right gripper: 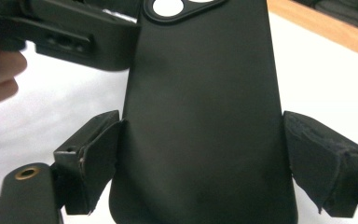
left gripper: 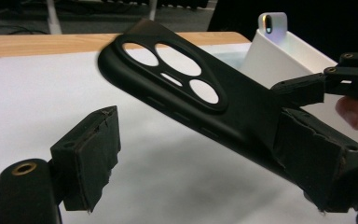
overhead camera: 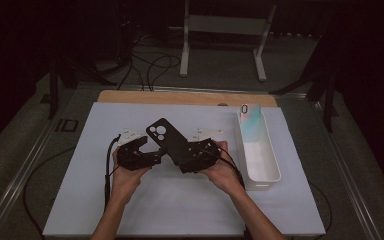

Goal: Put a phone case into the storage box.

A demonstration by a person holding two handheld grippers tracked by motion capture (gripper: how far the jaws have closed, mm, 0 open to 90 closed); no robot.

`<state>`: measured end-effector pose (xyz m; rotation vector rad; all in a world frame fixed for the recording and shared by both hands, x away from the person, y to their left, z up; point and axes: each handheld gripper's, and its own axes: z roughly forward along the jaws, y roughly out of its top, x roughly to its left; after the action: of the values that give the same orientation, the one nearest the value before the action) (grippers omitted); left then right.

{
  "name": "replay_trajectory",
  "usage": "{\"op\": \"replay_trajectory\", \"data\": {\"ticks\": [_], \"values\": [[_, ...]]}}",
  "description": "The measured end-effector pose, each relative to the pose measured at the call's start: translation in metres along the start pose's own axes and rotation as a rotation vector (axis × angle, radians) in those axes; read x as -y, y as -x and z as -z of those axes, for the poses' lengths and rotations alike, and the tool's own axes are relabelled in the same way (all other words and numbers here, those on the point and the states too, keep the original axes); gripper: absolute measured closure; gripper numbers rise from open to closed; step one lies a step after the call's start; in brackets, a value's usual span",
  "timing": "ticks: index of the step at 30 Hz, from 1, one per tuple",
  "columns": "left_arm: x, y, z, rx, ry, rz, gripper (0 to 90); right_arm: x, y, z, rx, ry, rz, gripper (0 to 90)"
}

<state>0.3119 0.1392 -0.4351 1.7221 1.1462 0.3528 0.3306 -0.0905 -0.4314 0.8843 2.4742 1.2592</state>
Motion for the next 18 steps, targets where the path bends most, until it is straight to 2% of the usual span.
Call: {"op": "replay_trajectory", "data": {"ticks": [3, 6, 9, 11, 13, 17, 18], "values": [[0.000, 0.003, -0.002, 0.027, 0.002, -0.001, 19.7, 0.000, -0.004, 0.000, -0.015, 0.014, 0.019, 14.8], [-0.002, 0.005, -0.002, 0.087, 0.011, 0.009, 34.7, -0.001, -0.010, -0.003, -0.013, 0.020, 0.035, 14.9], [-0.003, 0.008, 0.000, 0.138, 0.027, -0.004, 51.4, -0.001, -0.013, -0.005, -0.012, 0.022, 0.033, 14.8], [-0.004, 0.011, 0.000, 0.146, 0.030, -0.020, 62.7, 0.000, -0.014, -0.007, -0.020, 0.020, 0.042, 14.8], [-0.005, 0.014, 0.000, 0.162, 0.029, -0.028, 70.1, 0.001, -0.017, -0.009, -0.014, 0.021, 0.039, 14.7], [-0.005, 0.019, -0.001, 0.162, 0.037, -0.050, 78.0, 0.002, -0.020, -0.013, -0.024, 0.029, 0.012, 14.6], [-0.005, 0.021, -0.001, 0.160, 0.035, -0.071, 79.1, 0.003, -0.021, -0.015, -0.024, 0.028, 0.006, 14.4]]}}
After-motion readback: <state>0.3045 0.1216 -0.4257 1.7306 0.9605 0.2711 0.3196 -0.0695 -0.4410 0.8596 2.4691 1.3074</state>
